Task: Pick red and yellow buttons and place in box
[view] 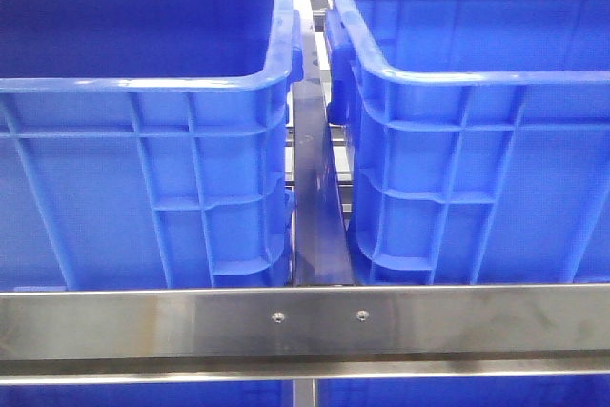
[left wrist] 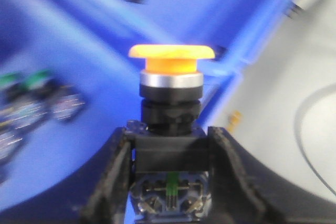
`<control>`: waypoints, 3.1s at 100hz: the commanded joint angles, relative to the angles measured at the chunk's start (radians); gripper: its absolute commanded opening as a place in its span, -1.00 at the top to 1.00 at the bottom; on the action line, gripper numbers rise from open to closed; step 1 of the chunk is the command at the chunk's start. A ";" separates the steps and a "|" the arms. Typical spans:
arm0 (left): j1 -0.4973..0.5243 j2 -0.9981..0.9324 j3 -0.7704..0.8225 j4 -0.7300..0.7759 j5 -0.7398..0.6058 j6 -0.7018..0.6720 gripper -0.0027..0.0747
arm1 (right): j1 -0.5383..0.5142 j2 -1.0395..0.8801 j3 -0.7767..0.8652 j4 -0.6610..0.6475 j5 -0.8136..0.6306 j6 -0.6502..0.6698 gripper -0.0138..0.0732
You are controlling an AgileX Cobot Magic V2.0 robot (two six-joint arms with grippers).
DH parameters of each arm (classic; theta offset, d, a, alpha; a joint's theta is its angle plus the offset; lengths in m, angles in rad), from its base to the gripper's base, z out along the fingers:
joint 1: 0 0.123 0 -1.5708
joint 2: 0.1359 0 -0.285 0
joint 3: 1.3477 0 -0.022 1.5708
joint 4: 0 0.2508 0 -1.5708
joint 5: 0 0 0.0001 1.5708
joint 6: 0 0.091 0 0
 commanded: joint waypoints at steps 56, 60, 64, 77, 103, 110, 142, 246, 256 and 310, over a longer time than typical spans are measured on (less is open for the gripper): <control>-0.118 0.029 -0.030 -0.044 -0.059 0.031 0.98 | 0.001 0.000 -0.028 -0.016 0.246 -0.013 -0.20; -0.118 0.029 -0.030 -0.044 -0.059 0.031 0.98 | 0.001 0.000 -0.028 -0.016 0.271 -0.013 -0.39; -0.118 0.029 -0.030 -0.044 -0.059 0.033 0.98 | 0.001 0.000 -0.028 -0.016 0.290 -0.013 -0.59; -0.118 0.029 -0.030 -0.044 -0.059 0.033 0.98 | 0.001 0.000 -0.028 0.019 0.360 -0.007 -0.77; -0.118 0.029 -0.030 -0.044 -0.059 0.035 0.98 | 0.001 0.132 -0.097 0.053 0.662 0.204 -0.67; -0.118 0.029 -0.030 -0.044 -0.059 0.035 0.98 | 0.001 0.217 -0.125 0.050 0.773 0.268 -0.67; -0.118 0.029 -0.030 -0.042 -0.059 0.035 0.98 | 0.001 0.486 -0.239 0.042 1.009 0.507 -0.67; -0.118 0.029 -0.030 -0.042 -0.059 0.039 0.98 | 0.003 0.615 -0.255 0.016 1.118 0.602 -0.67; -0.118 0.029 -0.030 -0.042 -0.064 0.039 0.98 | 0.005 0.624 -0.255 0.016 1.122 0.602 -0.67; -0.118 0.029 -0.030 -0.042 -0.066 0.042 0.98 | 0.092 0.658 -0.276 0.053 1.067 0.574 -0.67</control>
